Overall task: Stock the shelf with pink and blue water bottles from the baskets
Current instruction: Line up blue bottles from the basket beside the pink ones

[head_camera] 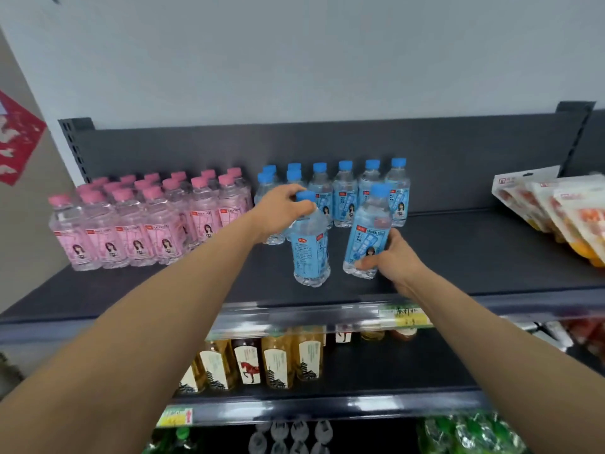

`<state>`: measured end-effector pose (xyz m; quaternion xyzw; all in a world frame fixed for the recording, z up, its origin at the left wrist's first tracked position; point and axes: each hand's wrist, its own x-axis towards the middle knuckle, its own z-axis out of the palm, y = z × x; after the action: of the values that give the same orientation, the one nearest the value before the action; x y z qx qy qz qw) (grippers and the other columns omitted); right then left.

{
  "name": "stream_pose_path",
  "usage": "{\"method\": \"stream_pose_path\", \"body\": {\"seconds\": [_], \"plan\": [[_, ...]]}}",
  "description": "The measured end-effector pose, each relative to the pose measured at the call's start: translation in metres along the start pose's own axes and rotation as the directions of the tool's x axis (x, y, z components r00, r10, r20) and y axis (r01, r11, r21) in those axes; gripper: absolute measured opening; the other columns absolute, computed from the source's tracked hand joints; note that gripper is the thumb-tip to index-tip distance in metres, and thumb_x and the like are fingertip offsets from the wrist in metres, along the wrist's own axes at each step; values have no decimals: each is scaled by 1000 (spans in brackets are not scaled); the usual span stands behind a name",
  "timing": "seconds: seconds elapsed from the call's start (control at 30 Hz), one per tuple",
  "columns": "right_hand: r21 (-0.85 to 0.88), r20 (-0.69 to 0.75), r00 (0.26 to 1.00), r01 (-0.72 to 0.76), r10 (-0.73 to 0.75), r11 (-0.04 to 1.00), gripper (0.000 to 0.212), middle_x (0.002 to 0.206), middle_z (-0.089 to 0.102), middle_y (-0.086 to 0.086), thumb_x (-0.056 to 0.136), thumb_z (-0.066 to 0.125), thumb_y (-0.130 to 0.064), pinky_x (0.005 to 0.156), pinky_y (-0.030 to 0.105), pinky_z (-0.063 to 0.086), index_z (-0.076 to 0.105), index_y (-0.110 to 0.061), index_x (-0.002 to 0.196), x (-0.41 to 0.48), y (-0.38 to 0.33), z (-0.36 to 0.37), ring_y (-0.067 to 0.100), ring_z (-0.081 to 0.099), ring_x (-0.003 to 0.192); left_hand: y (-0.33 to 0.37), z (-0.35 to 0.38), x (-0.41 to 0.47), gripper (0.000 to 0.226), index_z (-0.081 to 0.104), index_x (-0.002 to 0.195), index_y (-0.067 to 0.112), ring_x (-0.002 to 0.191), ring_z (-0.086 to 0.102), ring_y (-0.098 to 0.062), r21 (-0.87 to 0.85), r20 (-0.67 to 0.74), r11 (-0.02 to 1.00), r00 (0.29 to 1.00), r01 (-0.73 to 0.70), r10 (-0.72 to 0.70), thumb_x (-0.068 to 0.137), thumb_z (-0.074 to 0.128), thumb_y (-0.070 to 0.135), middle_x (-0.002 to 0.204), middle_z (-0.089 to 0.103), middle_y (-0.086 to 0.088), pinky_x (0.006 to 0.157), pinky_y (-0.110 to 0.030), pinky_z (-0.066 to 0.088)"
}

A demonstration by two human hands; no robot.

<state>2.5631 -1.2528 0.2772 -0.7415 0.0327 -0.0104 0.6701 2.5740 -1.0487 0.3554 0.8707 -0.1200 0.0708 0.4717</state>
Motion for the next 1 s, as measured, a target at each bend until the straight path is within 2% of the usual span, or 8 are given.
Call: {"method": "stream_pose_path", "body": {"seconds": [0.1,0.2,0.33,0.43,0.53,0.67,0.77,1.0], "plan": [[-93,34,999,27,-24,995,66,116,62,4,69,72,14,88,32,47,43,-14,122,13,4,-4,21,59,104,-1,6,5,39,53,128,16,98,56,-14,-17,38,1000,999,-24,24,90,56,11,110,58,-6,75,-13,45],[-154,90,994,68,-54,986,69,122,61,4,74,71,11,91,29,45,42,-13,131,23,5,-7,18,58,105,-11,7,0,58,32,145,23,135,36,-16,-125,21,992,999,-23,26,92,55,13,144,39,-5,99,-22,33],[-193,124,990,86,-63,978,73,126,58,2,79,68,7,93,26,41,36,-16,140,29,7,-9,16,56,110,-38,27,-19,87,18,145,19,119,46,-13,-158,58,985,996,73,-65,79,74,21,136,38,5,97,-26,39],[-216,130,990,79,-51,973,71,127,58,3,80,68,5,94,27,40,36,-15,140,32,9,-10,14,54,105,-63,45,-21,78,27,130,13,102,59,-11,-188,44,972,990,143,-137,72,79,6,124,54,-3,97,-31,48],[-257,114,992,85,-58,963,67,129,58,4,81,68,2,94,26,41,37,-14,139,38,11,-12,14,54,105,-67,51,-14,66,34,123,14,91,58,-2,-214,9,963,986,162,-164,74,78,6,111,58,3,92,-27,48],[-328,45,995,103,-94,939,61,128,59,3,82,70,-6,96,28,41,41,-15,135,49,15,-6,19,56,114,-72,62,4,55,44,126,11,101,54,-10,-162,-99,975,980,153,-170,79,73,5,114,56,4,87,-18,40],[-373,23,997,77,-74,925,59,129,59,3,83,70,-9,101,32,40,43,-14,135,61,11,-5,22,55,119,-81,72,20,48,51,125,5,113,53,-18,-35,-161,980,967,196,-199,82,71,8,124,54,-1,95,-23,38],[-481,-41,997,37,-64,876,60,131,57,6,86,68,-20,101,37,41,41,-14,139,90,7,-3,26,53,120,-80,94,56,34,55,123,1,113,57,-28,55,-223,963,943,264,-245,91,60,9,123,62,-11,92,-30,42]]}}
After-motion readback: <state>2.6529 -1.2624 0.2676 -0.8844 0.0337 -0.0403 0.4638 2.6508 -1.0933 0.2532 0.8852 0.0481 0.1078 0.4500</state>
